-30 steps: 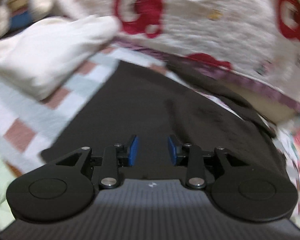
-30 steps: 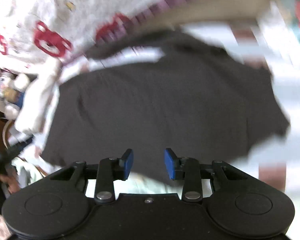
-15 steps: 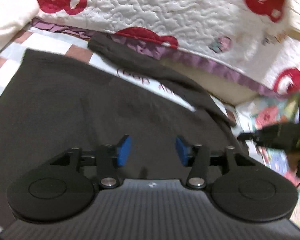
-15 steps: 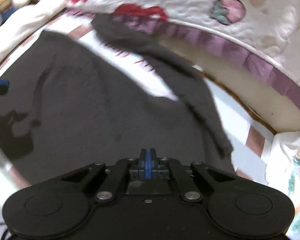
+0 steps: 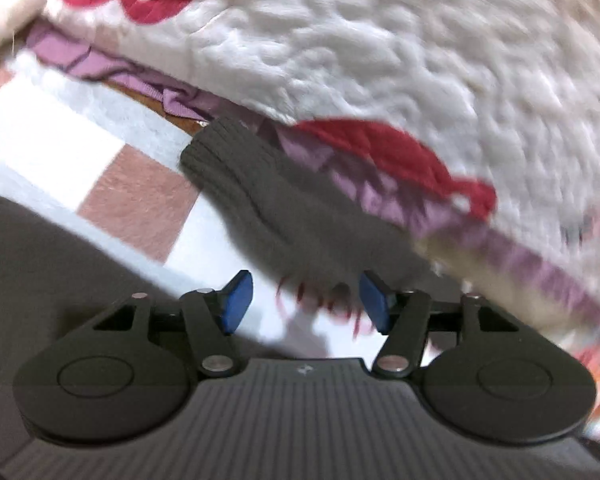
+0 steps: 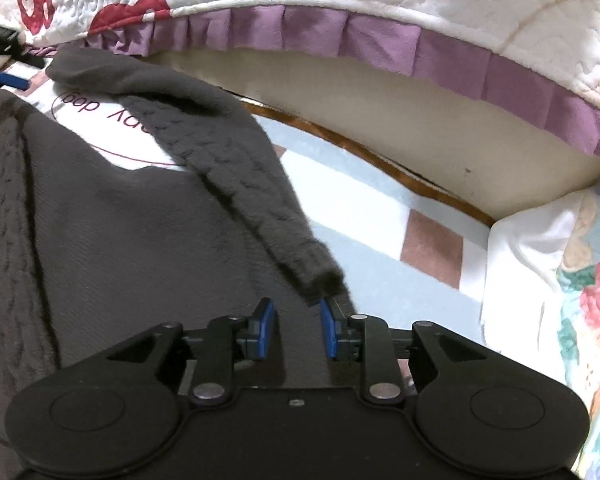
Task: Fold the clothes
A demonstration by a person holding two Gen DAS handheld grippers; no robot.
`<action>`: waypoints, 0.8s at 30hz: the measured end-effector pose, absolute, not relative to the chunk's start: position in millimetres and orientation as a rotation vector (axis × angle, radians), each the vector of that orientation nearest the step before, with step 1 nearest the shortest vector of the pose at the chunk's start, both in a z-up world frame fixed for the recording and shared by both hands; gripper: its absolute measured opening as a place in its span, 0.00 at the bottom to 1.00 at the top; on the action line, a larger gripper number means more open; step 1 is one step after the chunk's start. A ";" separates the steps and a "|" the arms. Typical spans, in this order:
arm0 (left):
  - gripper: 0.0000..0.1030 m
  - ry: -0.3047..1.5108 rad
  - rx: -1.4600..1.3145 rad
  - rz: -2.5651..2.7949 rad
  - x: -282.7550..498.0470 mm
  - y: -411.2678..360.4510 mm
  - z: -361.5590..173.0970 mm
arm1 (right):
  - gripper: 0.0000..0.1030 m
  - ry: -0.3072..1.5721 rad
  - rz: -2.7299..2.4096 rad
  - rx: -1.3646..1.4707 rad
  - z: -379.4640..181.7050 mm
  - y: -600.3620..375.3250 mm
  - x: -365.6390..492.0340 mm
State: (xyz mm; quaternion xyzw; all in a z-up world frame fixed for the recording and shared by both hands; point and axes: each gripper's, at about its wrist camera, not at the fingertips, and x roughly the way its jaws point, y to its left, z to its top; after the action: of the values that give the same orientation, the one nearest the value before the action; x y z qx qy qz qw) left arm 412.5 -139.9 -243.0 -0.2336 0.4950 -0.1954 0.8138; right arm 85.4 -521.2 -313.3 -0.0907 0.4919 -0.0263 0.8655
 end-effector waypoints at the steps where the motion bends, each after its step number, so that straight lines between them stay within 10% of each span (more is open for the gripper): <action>1: 0.59 1.055 -0.540 -0.410 417.1 -140.6 -248.2 | 0.33 1.023 -0.082 -0.191 -313.6 -522.9 87.2; 11: 0.56 0.993 -0.586 -0.319 434.2 -173.6 -274.9 | 0.37 1.003 -0.066 -0.127 -327.2 -530.4 105.2; 13: 0.41 0.972 -0.470 -0.321 434.7 -188.9 -270.5 | 0.37 1.009 -0.075 -0.128 -331.7 -534.2 108.9; 14: 0.13 0.975 -0.393 -0.320 433.6 -197.0 -268.3 | 0.35 1.005 -0.058 -0.102 -331.9 -537.8 109.3; 16: 0.12 0.969 -0.298 -0.327 428.2 -204.3 -256.8 | 0.09 0.951 0.037 0.063 -325.9 -552.6 105.9; 24: 0.11 0.823 -0.338 -0.549 346.5 -159.0 -161.2 | 0.03 0.790 -0.137 0.447 -321.5 -616.5 81.4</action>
State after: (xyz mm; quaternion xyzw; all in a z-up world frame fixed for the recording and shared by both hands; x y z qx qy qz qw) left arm 346.5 -159.0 -161.2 -0.1614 0.3928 -0.2623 0.8665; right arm 81.4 -616.5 -321.5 0.2155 0.3815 -0.0660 0.8965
